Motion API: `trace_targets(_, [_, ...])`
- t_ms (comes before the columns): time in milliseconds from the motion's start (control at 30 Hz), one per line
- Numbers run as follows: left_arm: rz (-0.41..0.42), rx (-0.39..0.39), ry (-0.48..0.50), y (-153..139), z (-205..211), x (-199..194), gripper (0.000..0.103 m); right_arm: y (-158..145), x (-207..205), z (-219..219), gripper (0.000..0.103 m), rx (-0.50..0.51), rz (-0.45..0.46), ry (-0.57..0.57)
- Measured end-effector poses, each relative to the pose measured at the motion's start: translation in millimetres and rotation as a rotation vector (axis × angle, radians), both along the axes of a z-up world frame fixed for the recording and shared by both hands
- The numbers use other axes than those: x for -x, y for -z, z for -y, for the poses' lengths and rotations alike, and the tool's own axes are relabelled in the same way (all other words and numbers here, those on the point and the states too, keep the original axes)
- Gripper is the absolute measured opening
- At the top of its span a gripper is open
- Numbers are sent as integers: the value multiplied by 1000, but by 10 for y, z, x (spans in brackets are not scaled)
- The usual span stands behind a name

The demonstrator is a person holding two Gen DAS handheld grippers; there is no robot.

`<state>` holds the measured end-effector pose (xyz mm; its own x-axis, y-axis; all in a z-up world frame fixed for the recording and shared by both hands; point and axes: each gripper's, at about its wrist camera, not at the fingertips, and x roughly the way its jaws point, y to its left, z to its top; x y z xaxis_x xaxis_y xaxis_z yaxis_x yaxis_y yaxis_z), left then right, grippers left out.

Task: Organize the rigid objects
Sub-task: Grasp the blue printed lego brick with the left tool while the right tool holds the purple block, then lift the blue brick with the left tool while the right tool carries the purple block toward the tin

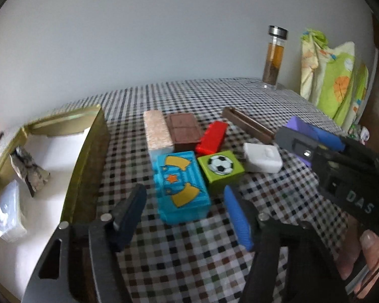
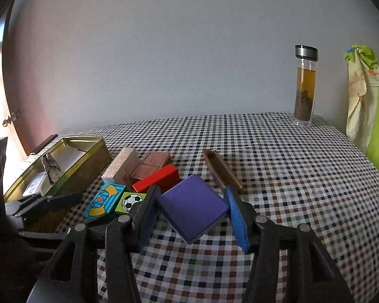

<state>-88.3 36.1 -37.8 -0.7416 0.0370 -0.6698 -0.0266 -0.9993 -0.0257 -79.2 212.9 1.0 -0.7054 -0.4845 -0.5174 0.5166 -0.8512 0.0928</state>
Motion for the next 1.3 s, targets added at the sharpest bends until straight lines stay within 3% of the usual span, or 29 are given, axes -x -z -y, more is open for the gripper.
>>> trace_targets(67, [9, 12, 9, 11, -25, 4, 64, -9, -8, -1, 55, 0, -6, -2])
trace_targets(167, [64, -20, 0, 81, 42, 92, 64, -11, -18, 4, 55, -5, -14, 1])
trace_targets(433, [112, -75, -37, 147, 172, 269, 63, 3, 7, 32, 55, -24, -4, 6])
trace_targets(500, [144, -93, -21, 196, 178, 310, 47, 14, 19, 55, 55, -34, 2, 5])
trace_targets(533, [145, -96, -24, 202, 184, 308, 45, 18, 23, 65, 55, -39, 3, 6])
trace_targets(667, [111, -125, -23, 175, 225, 237, 41, 15, -2, 88, 55, -40, -7, 8])
trace_targets(1300, [-93, -124, -37, -70, 277, -48, 41, -90, -159, -63, 55, 28, -109, 31])
